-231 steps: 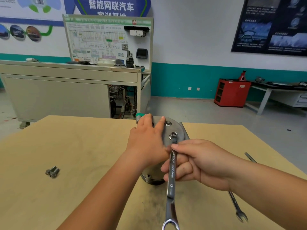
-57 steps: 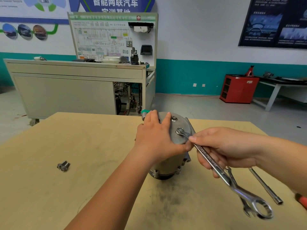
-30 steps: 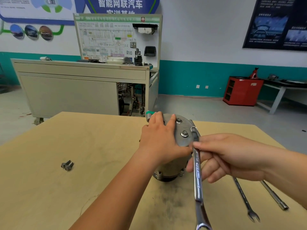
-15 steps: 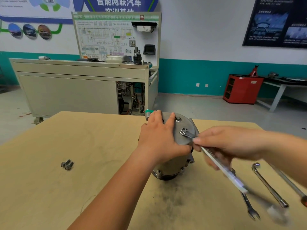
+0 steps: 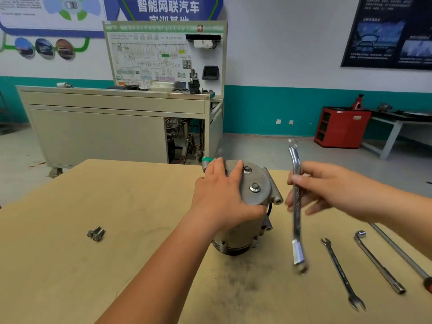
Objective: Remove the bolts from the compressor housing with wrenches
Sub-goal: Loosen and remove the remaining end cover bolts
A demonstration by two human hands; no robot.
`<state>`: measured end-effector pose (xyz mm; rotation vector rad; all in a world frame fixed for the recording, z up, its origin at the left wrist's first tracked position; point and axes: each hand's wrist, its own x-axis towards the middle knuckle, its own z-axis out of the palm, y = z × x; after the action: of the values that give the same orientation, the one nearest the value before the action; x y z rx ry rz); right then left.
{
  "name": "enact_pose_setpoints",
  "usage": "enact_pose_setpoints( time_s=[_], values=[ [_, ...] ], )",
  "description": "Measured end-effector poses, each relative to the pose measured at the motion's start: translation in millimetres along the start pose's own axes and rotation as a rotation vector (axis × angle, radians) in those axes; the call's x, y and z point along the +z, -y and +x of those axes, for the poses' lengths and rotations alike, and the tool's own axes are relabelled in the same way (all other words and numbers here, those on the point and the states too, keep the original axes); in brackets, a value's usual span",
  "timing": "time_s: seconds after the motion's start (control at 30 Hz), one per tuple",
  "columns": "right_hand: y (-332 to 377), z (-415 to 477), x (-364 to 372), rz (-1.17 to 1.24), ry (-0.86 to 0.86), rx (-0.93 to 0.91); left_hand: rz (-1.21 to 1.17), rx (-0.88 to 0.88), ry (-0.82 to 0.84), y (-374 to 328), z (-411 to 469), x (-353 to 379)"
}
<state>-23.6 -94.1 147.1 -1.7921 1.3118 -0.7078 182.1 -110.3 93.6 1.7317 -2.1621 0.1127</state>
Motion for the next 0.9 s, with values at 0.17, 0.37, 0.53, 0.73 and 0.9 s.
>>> enact_pose_setpoints(
  time_s=[0.17, 0.37, 0.53, 0.73, 0.9],
  values=[
    [14.6, -15.2, 39.6, 0.485, 0.249, 0.133, 0.022, -0.004, 0.018, -3.8, 0.0, -2.1],
    [23.9, -14.4, 53.6, 0.57, 0.246, 0.144, 0.041, 0.0, 0.008, -8.5, -0.3, -5.6],
    [21.2, -17.8, 54.1, 0.484, 0.196, 0.137, 0.041, -0.011, 0.004, -11.6, -0.7, -6.3],
    [19.9, -16.8, 50.2, 0.466, 0.157, 0.159, 0.067, 0.0, 0.022, -13.3, 0.5, -5.1],
    [18.1, -15.5, 47.5, 0.459, 0.201, 0.15, 0.081, 0.012, 0.027, -12.3, 1.4, -3.4]
  ],
)
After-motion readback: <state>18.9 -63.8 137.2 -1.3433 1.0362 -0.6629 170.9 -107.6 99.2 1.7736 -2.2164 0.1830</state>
